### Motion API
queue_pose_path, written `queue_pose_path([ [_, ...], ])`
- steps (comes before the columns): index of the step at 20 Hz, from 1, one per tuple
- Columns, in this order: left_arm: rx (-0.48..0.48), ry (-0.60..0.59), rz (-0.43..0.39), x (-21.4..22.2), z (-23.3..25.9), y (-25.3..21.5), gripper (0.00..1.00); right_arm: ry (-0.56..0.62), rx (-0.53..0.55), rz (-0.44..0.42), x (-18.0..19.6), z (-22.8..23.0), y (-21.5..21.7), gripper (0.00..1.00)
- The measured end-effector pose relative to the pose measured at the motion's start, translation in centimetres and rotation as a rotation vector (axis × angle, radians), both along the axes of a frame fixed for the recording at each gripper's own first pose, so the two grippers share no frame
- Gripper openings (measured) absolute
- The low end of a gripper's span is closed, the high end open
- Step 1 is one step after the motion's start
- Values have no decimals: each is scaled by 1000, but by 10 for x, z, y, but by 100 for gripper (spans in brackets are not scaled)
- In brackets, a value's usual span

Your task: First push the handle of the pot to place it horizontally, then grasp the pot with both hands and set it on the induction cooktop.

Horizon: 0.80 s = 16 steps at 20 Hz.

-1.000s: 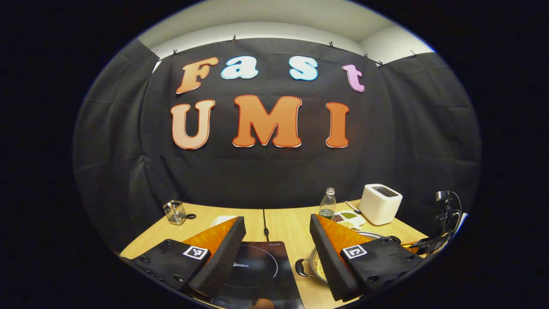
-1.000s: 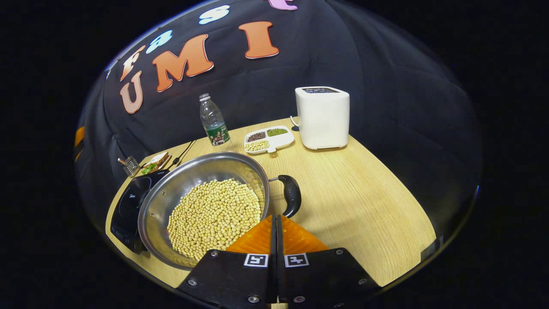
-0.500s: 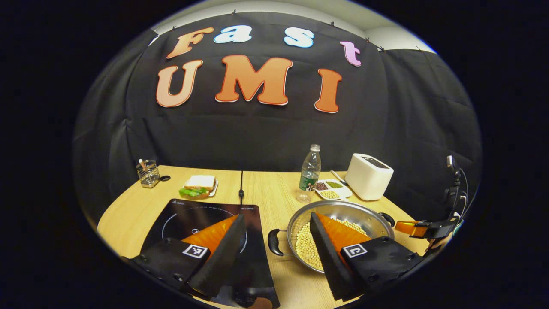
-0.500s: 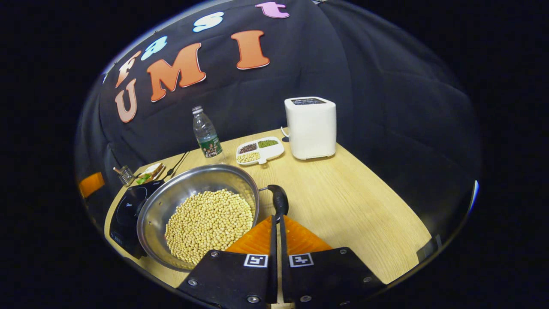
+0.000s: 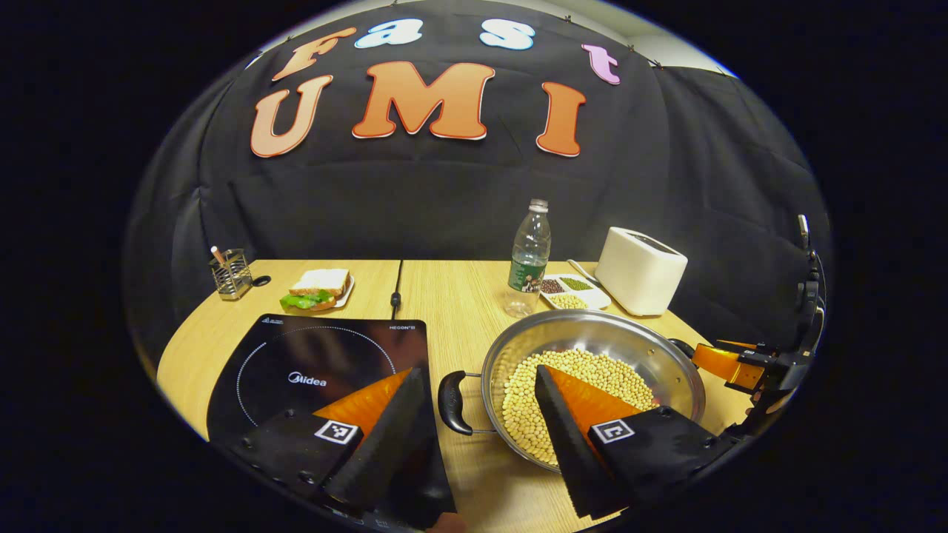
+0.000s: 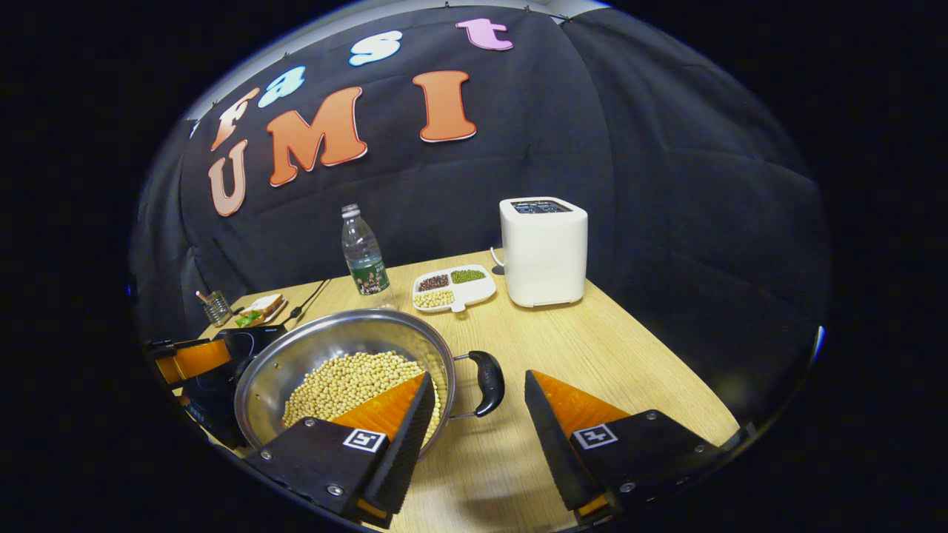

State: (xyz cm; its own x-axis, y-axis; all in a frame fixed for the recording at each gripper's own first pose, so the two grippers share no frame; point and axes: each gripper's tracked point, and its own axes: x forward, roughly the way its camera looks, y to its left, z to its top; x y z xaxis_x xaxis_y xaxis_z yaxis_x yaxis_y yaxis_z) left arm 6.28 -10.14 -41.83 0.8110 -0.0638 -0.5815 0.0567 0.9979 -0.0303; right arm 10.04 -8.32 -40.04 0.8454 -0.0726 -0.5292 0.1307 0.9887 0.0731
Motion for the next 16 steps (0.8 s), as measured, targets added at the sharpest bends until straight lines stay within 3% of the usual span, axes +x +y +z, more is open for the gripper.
queue_pose_path([
  [7, 29, 95, -1, 9, -34, -3, 99, 98, 43, -11, 18, -33, -4, 90],
  [16, 32, 174, 20, 14, -64, 0, 96, 162, 98, 29, 27, -53, 7, 88],
])
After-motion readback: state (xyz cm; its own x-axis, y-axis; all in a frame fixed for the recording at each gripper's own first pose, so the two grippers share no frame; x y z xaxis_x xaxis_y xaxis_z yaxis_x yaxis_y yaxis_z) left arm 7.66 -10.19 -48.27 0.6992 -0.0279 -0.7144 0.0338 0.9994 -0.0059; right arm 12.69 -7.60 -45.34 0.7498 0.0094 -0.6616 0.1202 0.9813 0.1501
